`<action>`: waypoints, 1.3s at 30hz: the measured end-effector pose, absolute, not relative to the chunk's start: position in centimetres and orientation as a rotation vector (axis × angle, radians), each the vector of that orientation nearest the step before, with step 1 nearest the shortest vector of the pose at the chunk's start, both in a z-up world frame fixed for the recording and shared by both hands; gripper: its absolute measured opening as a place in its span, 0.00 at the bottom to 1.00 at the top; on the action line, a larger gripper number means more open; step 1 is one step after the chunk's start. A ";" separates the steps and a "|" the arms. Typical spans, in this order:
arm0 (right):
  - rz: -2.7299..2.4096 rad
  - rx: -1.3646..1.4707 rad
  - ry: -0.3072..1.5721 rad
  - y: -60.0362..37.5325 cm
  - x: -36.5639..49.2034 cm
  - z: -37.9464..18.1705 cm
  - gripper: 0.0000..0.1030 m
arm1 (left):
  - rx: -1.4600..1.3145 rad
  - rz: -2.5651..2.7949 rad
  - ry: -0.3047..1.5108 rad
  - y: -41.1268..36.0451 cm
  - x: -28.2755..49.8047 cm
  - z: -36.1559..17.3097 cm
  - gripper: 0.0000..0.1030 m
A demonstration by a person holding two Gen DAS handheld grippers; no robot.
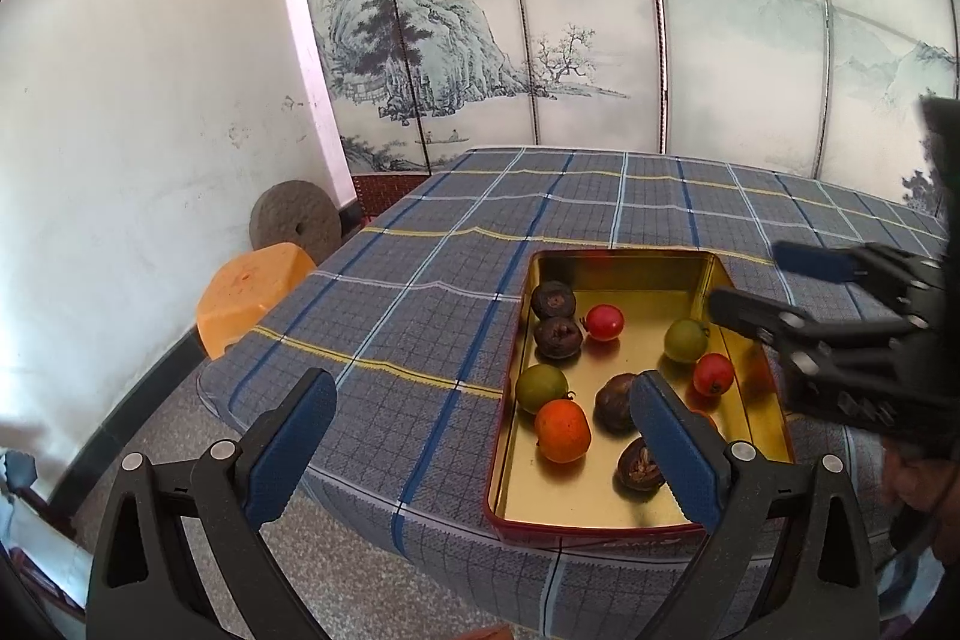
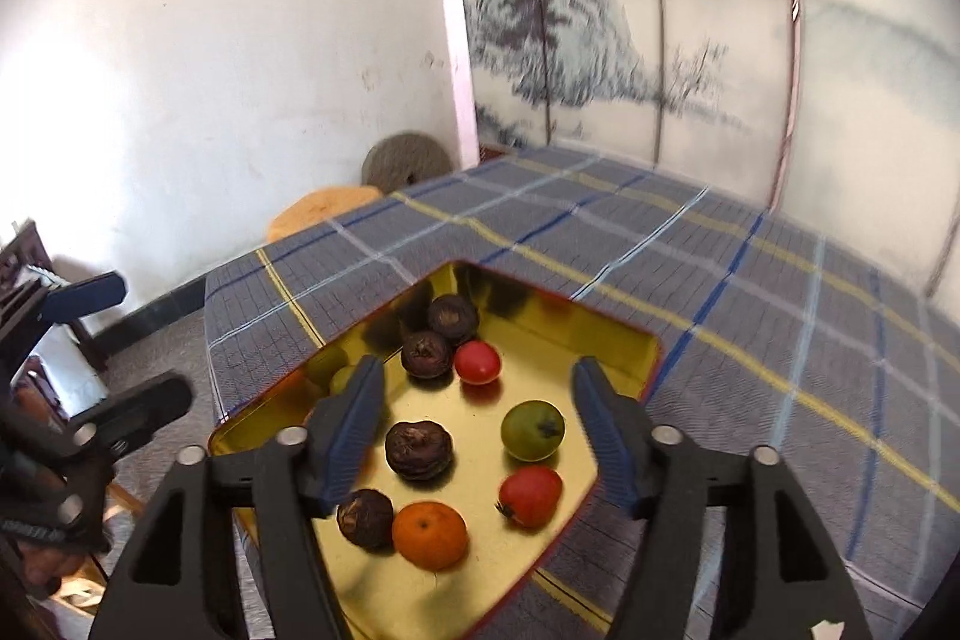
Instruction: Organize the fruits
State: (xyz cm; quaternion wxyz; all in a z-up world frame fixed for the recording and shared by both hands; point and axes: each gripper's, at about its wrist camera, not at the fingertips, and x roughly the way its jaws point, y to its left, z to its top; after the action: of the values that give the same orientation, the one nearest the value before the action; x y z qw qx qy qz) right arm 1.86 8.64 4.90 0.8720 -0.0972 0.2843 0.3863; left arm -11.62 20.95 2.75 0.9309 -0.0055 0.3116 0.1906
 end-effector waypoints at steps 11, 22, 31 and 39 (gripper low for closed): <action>0.686 -0.214 0.403 3.8 -4.7 8.3 0.91 | -0.048 0.361 0.552 20.6 -13.4 5.6 0.96; 0.675 -0.203 0.377 2.3 -6.3 9.6 0.92 | -0.029 0.349 0.488 19.6 -15.2 8.4 0.97; 0.667 -0.198 0.368 1.5 -6.8 9.9 0.93 | -0.028 0.338 0.469 19.2 -15.7 9.7 0.99; 0.650 -0.197 0.392 0.2 -6.2 9.2 0.93 | -0.029 0.298 0.498 18.6 -14.9 9.8 1.00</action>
State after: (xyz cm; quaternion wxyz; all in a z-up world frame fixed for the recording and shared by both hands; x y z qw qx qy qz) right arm -6.18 0.23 9.17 0.9242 -0.0962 0.1909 0.3165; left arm -14.89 18.57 9.85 0.9581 -0.0142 0.2453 0.1470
